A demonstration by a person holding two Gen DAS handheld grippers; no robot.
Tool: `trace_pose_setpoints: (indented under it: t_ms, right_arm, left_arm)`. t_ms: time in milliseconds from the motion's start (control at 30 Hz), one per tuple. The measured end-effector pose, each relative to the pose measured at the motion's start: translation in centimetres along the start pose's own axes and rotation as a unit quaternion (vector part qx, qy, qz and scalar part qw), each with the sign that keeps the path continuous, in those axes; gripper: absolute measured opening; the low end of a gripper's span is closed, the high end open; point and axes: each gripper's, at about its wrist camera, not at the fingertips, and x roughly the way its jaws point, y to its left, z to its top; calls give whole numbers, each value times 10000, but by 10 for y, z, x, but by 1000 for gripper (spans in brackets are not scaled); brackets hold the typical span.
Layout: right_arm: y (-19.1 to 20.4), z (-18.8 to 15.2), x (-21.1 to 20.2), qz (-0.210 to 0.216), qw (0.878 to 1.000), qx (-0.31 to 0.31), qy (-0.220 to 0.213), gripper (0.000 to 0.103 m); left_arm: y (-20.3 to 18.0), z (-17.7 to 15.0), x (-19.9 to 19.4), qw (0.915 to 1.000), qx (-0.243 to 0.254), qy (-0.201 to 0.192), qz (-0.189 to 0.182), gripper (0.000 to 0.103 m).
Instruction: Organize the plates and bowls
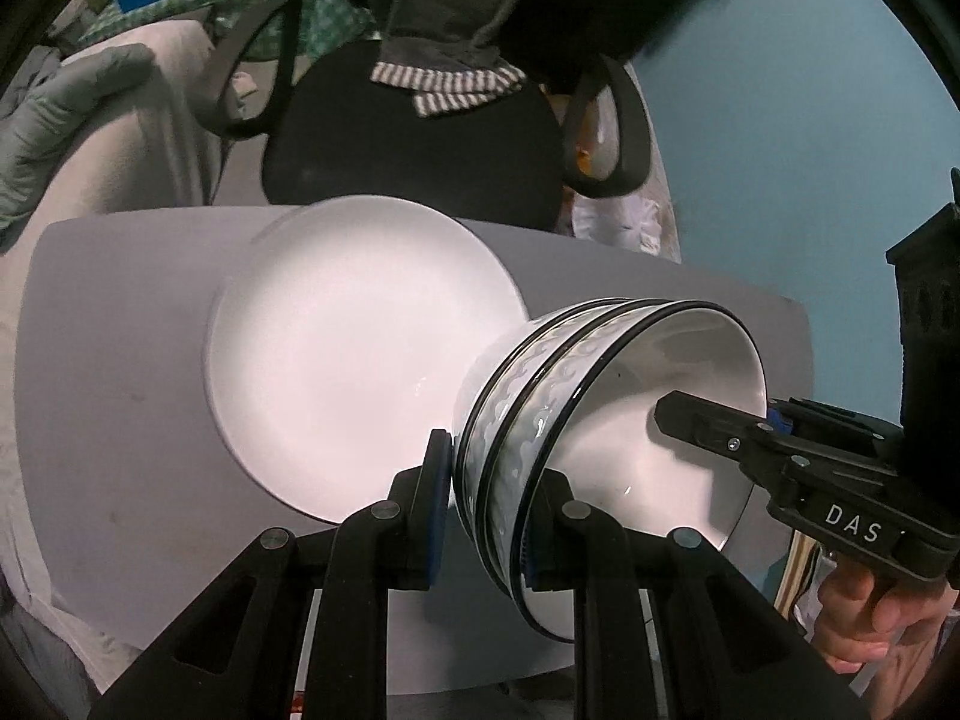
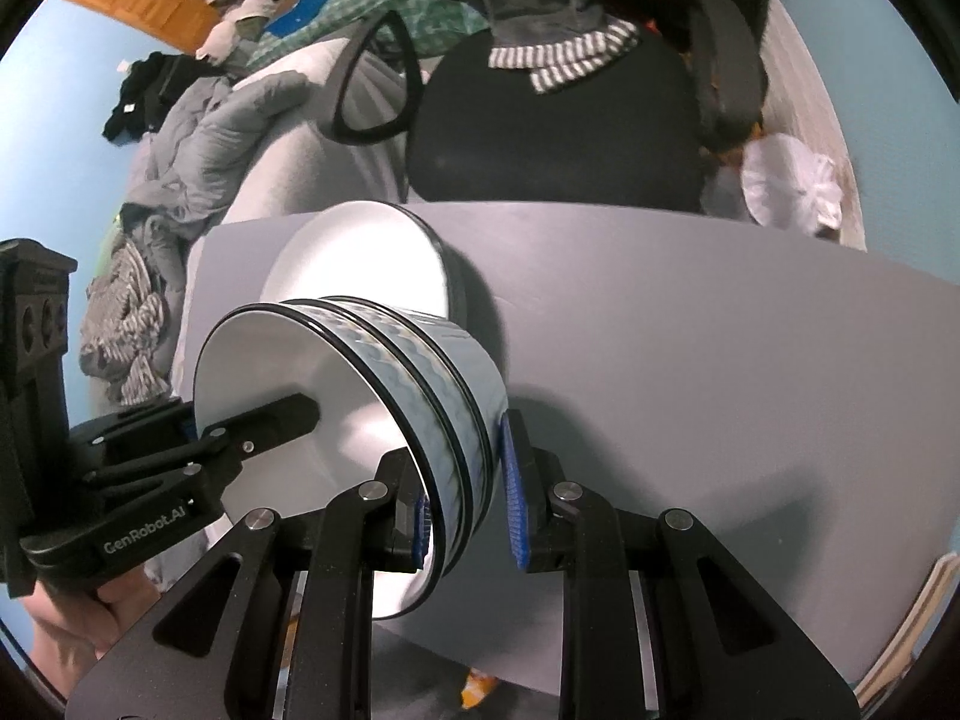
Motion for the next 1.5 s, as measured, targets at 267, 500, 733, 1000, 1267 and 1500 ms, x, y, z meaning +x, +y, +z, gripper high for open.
trace_pose_setpoints:
  t_ms: [267, 500, 733, 1000, 1267, 1500]
  right_arm:
    - [34, 25, 30, 67, 9997, -208, 130, 21]
    - [52, 43, 64, 26, 9993, -158, 333, 21]
    - [59, 54, 72, -114, 9991, -172, 368, 21]
    - [62, 58, 78, -318, 9985, -111, 426, 20]
    - [78, 56, 68, -777, 9966, -280, 57, 44]
    - [86, 54, 33, -1285, 9896, -419, -484, 66]
  left_arm:
    - [47, 12, 3, 9995, -305, 20, 113, 18]
    - [74, 21, 18, 9983, -506, 160, 259, 18]
    - [82, 29, 24, 9982, -538, 174, 209, 18]
    - [77, 33, 27, 9988, -318, 111, 350, 18]
    - [80, 24, 5, 9938, -414, -279, 989, 49]
    - [83, 5, -42, 9877, -743, -800, 1122, 69]
